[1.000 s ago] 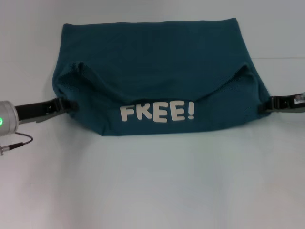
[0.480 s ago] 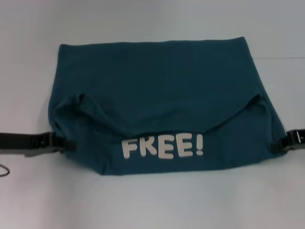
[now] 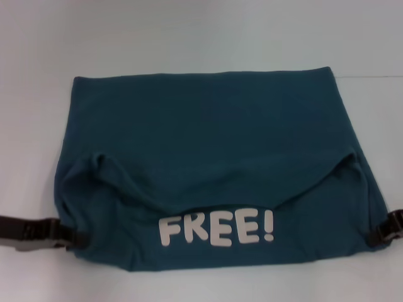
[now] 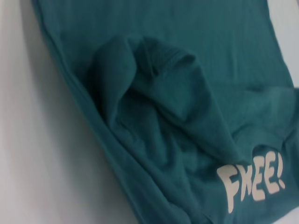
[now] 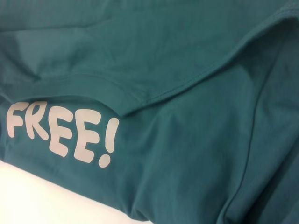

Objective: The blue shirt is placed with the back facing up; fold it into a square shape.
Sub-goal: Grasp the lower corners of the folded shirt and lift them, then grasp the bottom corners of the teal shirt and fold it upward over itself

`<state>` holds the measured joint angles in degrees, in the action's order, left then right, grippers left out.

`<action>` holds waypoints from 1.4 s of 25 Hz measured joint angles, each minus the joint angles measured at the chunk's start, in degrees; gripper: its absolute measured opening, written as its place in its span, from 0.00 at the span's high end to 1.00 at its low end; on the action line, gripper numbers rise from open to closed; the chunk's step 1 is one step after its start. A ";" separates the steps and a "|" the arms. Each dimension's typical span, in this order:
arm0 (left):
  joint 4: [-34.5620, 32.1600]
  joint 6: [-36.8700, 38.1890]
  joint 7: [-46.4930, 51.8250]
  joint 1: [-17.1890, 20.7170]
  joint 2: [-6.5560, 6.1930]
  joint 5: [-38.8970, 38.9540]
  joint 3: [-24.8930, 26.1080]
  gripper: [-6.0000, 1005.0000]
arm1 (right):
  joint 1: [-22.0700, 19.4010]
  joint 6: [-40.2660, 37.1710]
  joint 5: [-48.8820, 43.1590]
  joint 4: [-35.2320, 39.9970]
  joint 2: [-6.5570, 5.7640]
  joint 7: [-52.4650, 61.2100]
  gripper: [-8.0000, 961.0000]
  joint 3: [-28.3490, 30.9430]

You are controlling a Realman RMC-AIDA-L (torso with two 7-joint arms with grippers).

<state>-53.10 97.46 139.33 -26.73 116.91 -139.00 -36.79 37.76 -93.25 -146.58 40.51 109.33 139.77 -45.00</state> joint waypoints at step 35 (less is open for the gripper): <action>4.01 -4.75 4.10 -8.14 -1.62 -5.97 10.40 0.95 | -0.09 3.16 7.23 -0.05 -1.00 -2.23 0.95 17.60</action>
<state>-49.10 92.71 143.43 -34.87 115.28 -144.97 -26.39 37.67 -90.10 -139.35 40.46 108.33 137.54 -27.40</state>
